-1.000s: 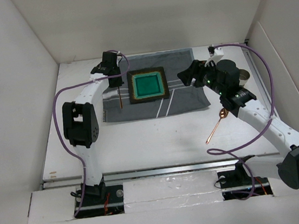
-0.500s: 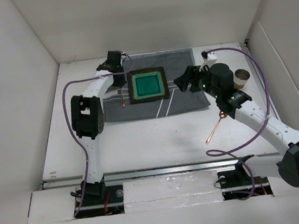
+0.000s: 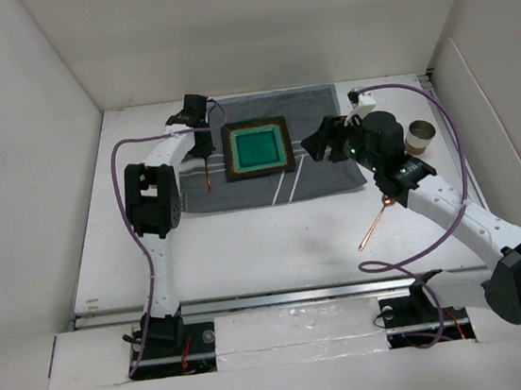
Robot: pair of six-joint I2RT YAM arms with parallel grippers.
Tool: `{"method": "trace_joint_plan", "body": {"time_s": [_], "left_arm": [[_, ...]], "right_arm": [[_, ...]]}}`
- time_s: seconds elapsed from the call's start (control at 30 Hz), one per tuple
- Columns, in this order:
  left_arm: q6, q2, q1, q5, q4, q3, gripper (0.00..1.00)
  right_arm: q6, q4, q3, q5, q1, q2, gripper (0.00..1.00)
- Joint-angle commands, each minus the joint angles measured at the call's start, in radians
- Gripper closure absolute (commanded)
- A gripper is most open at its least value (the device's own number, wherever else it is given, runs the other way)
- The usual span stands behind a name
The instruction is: Set the dinner table for one person
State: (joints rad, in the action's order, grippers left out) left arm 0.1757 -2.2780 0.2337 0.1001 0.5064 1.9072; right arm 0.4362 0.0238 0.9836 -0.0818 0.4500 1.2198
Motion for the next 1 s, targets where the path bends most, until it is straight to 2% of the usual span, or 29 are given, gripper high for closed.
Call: {"method": "trace_joint_plan", "body": {"time_s": [0.0,0.23,0.37,0.4,0.43,0.47,0.53,0.6,0.63,0.7,0.73,0.77,0.83,0.87,0.9,0.97], "left_arm": [[-0.005,-0.014,0.001,-0.007,0.000,0.038,1.00],[0.001,-0.032,0.001,-0.036,-0.006,0.090,1.00],[0.010,-0.066,0.001,0.013,0.021,0.119,0.99],[0.018,-0.063,0.001,0.048,0.021,0.106,0.92],[0.018,-0.063,0.001,0.049,0.021,0.105,0.92],[0.025,-0.055,0.001,0.061,0.015,0.093,0.84],[0.033,-0.029,0.001,0.082,0.004,0.073,0.76],[0.031,0.000,0.001,0.079,0.006,0.075,0.63],[0.030,0.000,0.001,0.079,0.009,0.076,0.63],[0.033,0.020,0.001,0.076,0.024,0.087,0.57],[0.039,0.032,0.001,0.073,0.041,0.096,0.56],[0.039,0.049,0.012,0.067,0.041,0.093,0.56],[0.045,0.132,0.035,0.069,0.043,0.090,0.60],[0.048,0.168,0.067,0.066,0.041,0.086,0.64],[0.054,0.260,0.085,0.066,0.037,0.076,0.67],[0.068,0.378,0.125,0.059,-0.008,-0.008,0.75]], "right_arm": [[-0.022,0.007,0.010,0.024,0.021,-0.011,0.26],[-0.019,0.013,-0.003,0.050,0.073,-0.006,0.27],[-0.016,0.010,-0.007,0.057,0.093,0.004,0.25],[-0.017,0.002,-0.011,0.060,0.093,-0.002,0.23],[-0.017,0.002,-0.011,0.060,0.093,-0.002,0.23],[-0.014,-0.002,-0.013,0.065,0.093,-0.008,0.22],[-0.014,-0.019,-0.025,0.076,0.093,-0.025,0.22],[-0.007,-0.053,-0.060,0.106,0.102,-0.058,0.24],[-0.007,-0.053,-0.060,0.106,0.102,-0.072,0.24],[0.006,-0.068,-0.089,0.135,0.102,-0.107,0.29],[0.013,-0.073,-0.124,0.151,0.102,-0.127,0.31],[0.027,-0.077,-0.149,0.163,0.102,-0.176,0.46],[0.059,-0.100,-0.222,0.220,0.102,-0.229,0.68],[0.068,-0.113,-0.250,0.247,0.102,-0.287,0.94],[0.081,-0.137,-0.278,0.302,0.102,-0.311,1.00],[0.111,-0.156,-0.368,0.339,0.102,-0.361,1.00]]}}
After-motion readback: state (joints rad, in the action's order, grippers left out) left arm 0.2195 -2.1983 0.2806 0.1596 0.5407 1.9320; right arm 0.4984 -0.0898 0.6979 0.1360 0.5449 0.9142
